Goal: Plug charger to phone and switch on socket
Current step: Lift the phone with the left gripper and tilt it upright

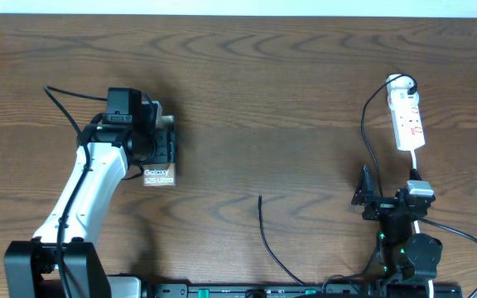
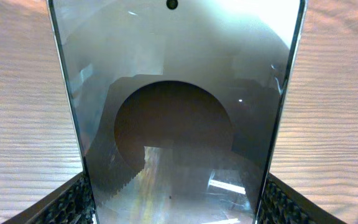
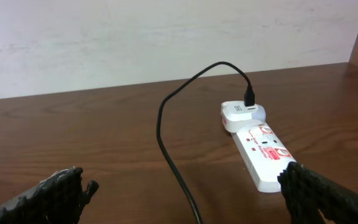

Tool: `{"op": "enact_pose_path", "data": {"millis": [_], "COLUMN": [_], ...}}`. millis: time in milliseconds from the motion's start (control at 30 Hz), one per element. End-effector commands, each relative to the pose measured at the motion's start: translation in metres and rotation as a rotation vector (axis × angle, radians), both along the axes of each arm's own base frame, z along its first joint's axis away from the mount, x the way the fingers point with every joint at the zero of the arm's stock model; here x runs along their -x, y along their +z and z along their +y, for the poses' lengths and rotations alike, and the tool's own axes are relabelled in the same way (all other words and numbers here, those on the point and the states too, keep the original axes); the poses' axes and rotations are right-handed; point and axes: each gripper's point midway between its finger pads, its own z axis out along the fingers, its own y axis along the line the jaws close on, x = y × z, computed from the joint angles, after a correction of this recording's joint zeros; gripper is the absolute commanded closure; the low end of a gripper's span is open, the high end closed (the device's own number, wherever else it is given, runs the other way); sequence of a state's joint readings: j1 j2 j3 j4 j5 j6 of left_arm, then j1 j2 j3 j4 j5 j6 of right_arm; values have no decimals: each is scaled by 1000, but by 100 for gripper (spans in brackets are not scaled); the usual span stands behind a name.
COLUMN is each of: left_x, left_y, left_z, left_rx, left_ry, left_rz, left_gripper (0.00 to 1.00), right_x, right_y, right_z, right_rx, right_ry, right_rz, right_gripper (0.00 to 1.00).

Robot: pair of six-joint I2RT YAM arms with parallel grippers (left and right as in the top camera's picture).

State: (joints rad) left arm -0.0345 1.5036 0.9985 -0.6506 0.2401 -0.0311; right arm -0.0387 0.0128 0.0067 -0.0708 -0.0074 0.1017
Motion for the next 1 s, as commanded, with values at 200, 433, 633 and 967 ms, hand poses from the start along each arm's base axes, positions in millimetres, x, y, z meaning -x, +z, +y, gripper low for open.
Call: {"op": "enact_pose_path", "data": {"millis": [200, 433, 633, 967], "left_x": [4, 9, 13, 21], "left_y": [22, 33, 44, 62], "left_z": [-42, -63, -78, -97], "left_rx": [330, 552, 689, 851], "left_ry": [160, 417, 517, 596], "left_rz": [67, 225, 337, 492], "left_gripper": [92, 92, 92, 92], "right_x": [0, 0, 0, 0], "right_y": [-1, -1, -1, -1], "right_z": [2, 2, 2, 2], "right_rx": [9, 9, 9, 9], "right_ry": [11, 11, 11, 11], "right_rz": [1, 1, 1, 1], "right_gripper": [1, 1, 1, 1]}}
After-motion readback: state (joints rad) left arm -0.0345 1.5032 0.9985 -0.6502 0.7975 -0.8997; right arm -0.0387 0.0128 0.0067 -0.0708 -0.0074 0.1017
